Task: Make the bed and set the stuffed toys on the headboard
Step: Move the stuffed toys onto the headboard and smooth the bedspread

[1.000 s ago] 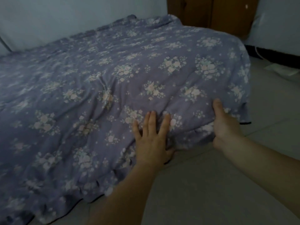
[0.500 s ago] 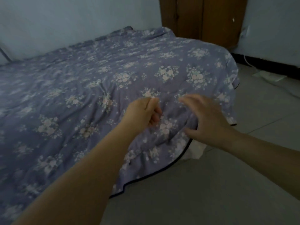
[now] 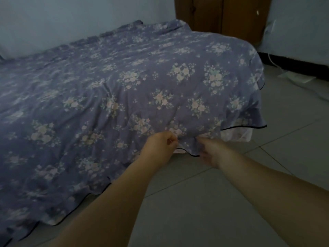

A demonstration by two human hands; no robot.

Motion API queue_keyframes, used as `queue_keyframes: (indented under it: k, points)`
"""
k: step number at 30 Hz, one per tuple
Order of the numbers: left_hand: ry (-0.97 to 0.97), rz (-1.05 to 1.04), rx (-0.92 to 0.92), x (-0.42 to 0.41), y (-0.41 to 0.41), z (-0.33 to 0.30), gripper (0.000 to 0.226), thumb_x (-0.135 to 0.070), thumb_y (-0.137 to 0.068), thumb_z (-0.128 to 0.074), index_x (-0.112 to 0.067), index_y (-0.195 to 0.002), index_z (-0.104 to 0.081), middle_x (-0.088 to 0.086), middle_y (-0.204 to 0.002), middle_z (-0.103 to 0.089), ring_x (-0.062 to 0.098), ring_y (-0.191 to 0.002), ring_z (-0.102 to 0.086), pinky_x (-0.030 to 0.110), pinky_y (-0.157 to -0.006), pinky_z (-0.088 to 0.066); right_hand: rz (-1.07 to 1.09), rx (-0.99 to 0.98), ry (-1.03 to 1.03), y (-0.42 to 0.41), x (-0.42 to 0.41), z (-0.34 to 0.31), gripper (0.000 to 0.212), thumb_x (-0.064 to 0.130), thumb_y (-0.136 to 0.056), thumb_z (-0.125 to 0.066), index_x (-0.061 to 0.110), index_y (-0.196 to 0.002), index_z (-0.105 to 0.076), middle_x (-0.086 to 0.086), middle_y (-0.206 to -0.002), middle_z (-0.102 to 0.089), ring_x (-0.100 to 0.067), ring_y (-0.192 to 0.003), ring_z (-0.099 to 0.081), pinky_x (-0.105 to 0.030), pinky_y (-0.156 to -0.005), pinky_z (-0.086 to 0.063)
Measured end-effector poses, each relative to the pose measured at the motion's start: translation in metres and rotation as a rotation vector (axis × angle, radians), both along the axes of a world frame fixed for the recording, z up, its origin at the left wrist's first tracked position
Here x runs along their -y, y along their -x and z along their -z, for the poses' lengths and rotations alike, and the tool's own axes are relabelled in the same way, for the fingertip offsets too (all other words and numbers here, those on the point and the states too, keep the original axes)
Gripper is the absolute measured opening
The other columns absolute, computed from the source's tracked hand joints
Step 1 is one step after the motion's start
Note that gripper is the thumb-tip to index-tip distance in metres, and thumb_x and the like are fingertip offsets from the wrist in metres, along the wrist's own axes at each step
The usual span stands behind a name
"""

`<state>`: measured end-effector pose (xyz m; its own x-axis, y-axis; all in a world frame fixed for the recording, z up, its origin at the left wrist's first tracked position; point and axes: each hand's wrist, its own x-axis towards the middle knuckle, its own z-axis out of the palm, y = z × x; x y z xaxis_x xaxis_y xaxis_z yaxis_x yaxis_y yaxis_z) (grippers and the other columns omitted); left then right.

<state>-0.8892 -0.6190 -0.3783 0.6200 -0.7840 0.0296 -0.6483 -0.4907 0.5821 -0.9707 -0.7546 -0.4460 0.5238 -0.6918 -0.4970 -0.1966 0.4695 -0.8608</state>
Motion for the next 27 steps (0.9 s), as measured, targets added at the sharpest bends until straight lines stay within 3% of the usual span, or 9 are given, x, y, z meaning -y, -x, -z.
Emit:
queue_keyframes:
  k: [2,4,7,11,13,15,18,22,27]
  points:
    - [-0.042,0.010,0.053,-0.002,0.001,0.006,0.021,-0.017,-0.092,-0.055,-0.011,-0.108,-0.066,0.009,-0.105,-0.067,0.023,-0.097,-0.061,0.026,-0.084,-0.046,0.079,0.053,-0.153,-0.009,-0.001,0.014,0.041,0.026,-0.091,-0.060,0.015,-0.130,-0.048,-0.005,-0.125,-0.055,-0.025,-0.106,-0.057,-0.035,-0.083,-0.047]
    - [-0.081,0.035,0.098,-0.004,0.000,0.012,0.023,-0.019,-0.093,-0.055,-0.013,-0.113,-0.065,0.006,-0.109,-0.066,0.021,-0.100,-0.060,0.025,-0.083,-0.043,0.129,0.124,-0.210,-0.016,-0.001,0.019,0.008,0.022,-0.093,-0.057,0.020,-0.100,-0.054,-0.002,-0.087,-0.061,-0.012,-0.070,-0.064,-0.022,-0.060,-0.047]
    - [-0.115,0.073,0.133,-0.004,-0.001,0.022,0.028,-0.022,-0.091,-0.058,-0.016,-0.118,-0.062,0.005,-0.116,-0.063,0.021,-0.105,-0.059,0.029,-0.089,-0.047,0.223,0.180,-0.185,-0.021,0.007,0.023,0.025,0.020,-0.094,-0.056,0.020,-0.070,-0.050,0.008,-0.039,-0.051,0.001,-0.029,-0.045,-0.009,-0.030,-0.031]
    - [-0.119,0.132,0.203,0.002,0.003,0.024,0.043,-0.018,-0.090,-0.058,-0.016,-0.132,-0.049,0.007,-0.131,-0.048,0.023,-0.115,-0.051,0.031,-0.094,-0.043,0.225,0.197,-0.114,-0.016,0.006,0.014,0.017,0.009,-0.093,-0.054,0.016,-0.078,-0.055,0.002,-0.057,-0.064,0.003,-0.043,-0.058,-0.008,-0.037,-0.040]
    - [-0.117,0.144,0.196,0.008,0.009,0.023,0.045,-0.016,-0.091,-0.057,-0.017,-0.135,-0.046,0.008,-0.132,-0.044,0.025,-0.115,-0.050,0.033,-0.094,-0.044,0.268,0.129,-0.050,-0.012,0.008,0.017,0.020,0.010,-0.093,-0.055,0.005,-0.112,-0.059,-0.013,-0.108,-0.066,-0.010,-0.094,-0.068,-0.021,-0.077,-0.055]
    - [-0.103,0.160,0.172,0.012,0.016,0.025,0.043,-0.014,-0.091,-0.057,-0.016,-0.133,-0.048,0.009,-0.131,-0.045,0.026,-0.112,-0.051,0.034,-0.093,-0.044,0.253,0.078,-0.067,-0.008,0.010,0.021,0.041,0.013,-0.094,-0.054,-0.001,-0.133,-0.047,-0.015,-0.134,-0.051,-0.028,-0.125,-0.049,-0.036,-0.097,-0.043]
    - [-0.058,0.178,0.167,0.015,0.022,0.025,0.042,-0.011,-0.088,-0.058,-0.014,-0.129,-0.052,0.011,-0.130,-0.047,0.028,-0.112,-0.051,0.035,-0.092,-0.044,0.213,0.151,-0.143,-0.010,0.010,0.024,0.045,0.013,-0.091,-0.058,0.004,-0.134,-0.047,-0.003,-0.135,-0.050,-0.028,-0.120,-0.051,-0.035,-0.096,-0.046]
    - [-0.118,0.173,0.239,0.015,0.018,0.023,0.053,-0.017,-0.086,-0.063,-0.017,-0.136,-0.043,0.007,-0.136,-0.039,0.027,-0.120,-0.045,0.039,-0.097,-0.043,0.227,0.342,-0.273,-0.005,0.003,0.012,0.030,0.015,-0.091,-0.058,0.010,-0.120,-0.059,-0.006,-0.117,-0.062,-0.015,-0.079,-0.061,-0.019,-0.052,-0.054]
    - [-0.242,0.058,0.406,0.020,0.026,0.020,0.098,-0.047,-0.078,-0.066,-0.031,-0.149,-0.001,0.005,-0.153,-0.008,0.028,-0.140,-0.017,0.048,-0.110,-0.026,0.091,0.452,-0.171,0.012,-0.015,-0.036,0.009,0.023,-0.086,-0.063,0.017,-0.090,-0.068,-0.001,-0.083,-0.070,-0.018,-0.077,-0.063,-0.023,-0.057,-0.048]
